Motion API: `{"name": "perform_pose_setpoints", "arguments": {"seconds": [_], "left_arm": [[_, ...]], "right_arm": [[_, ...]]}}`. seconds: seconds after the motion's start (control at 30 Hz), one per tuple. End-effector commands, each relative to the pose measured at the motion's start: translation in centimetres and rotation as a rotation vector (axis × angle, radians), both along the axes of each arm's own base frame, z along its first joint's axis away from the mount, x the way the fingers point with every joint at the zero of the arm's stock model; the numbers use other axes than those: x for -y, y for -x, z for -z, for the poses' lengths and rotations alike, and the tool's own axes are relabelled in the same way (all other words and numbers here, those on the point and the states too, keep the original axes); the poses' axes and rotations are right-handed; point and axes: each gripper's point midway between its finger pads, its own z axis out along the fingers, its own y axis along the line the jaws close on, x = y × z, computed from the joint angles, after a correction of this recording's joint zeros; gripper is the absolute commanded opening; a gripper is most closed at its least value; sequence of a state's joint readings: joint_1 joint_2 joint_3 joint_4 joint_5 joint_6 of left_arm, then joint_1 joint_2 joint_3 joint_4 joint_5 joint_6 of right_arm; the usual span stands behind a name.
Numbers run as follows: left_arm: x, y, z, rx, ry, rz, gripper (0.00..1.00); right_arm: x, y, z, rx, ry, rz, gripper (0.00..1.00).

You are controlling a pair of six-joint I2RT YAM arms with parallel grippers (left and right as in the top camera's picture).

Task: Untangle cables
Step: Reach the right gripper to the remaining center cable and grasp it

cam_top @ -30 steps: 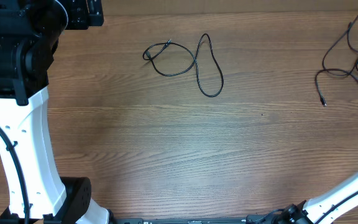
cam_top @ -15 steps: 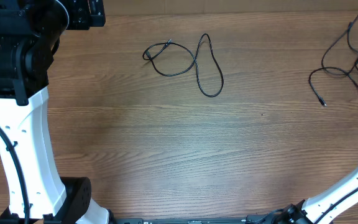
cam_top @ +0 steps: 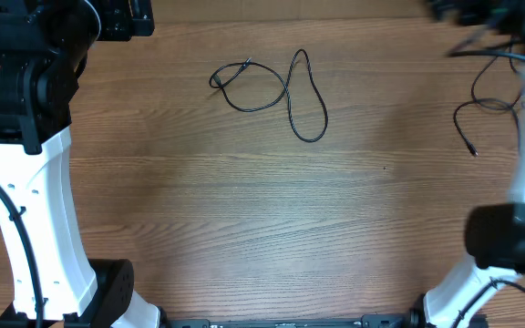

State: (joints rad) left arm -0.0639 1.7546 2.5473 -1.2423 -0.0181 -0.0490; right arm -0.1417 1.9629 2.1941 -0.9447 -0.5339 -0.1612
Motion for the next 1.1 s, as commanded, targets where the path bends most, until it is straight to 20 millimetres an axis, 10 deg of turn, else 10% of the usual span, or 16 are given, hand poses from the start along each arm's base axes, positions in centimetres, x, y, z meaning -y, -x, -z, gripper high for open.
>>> {"name": "perform_pose_setpoints", "arguments": {"seconds": [0.0, 0.2, 0.37, 0.43, 0.93, 1.03, 1.07], "left_arm": [[0.4, -0.2, 0.0, 0.001, 0.0, 0.016, 1.0], [0.4, 0.0, 0.5, -0.02, -0.019, 0.026, 1.0], [0.3, 0.8, 1.9, -0.081, -0.079, 0.055, 1.0], [0.3, 1.0, 2.3, -0.098, -0.085, 0.059, 1.0], [0.3, 0.2, 5.0, -0.19, -0.107, 0.075, 1.0], [0.3, 0.3, 5.1, -0.197, -0.107, 0.075, 1.0], [0.3, 0.4, 5.2, -0.203, -0.107, 0.075, 1.0]], "right_arm": [[-7.5, -0.8, 6.1, -0.079, 0.125, -0.166, 0.98], [-14.7, -1.5, 17.1, -0.263, 0.317, -0.209, 0.99], [-13.1, -1.2, 27.1, -0.576, 0.257, 0.1, 0.79], [-11.7, -0.4, 27.7, -0.661, 0.212, 0.286, 0.65], [-13.9, 5.4, 35.4, -0.849, 0.207, 0.437, 0.66], [-13.0, 5.7, 37.3, -0.828, 0.247, 0.448, 0.56], [-12.6, 6.2, 38.4, -0.83, 0.26, 0.443, 0.36]]}}
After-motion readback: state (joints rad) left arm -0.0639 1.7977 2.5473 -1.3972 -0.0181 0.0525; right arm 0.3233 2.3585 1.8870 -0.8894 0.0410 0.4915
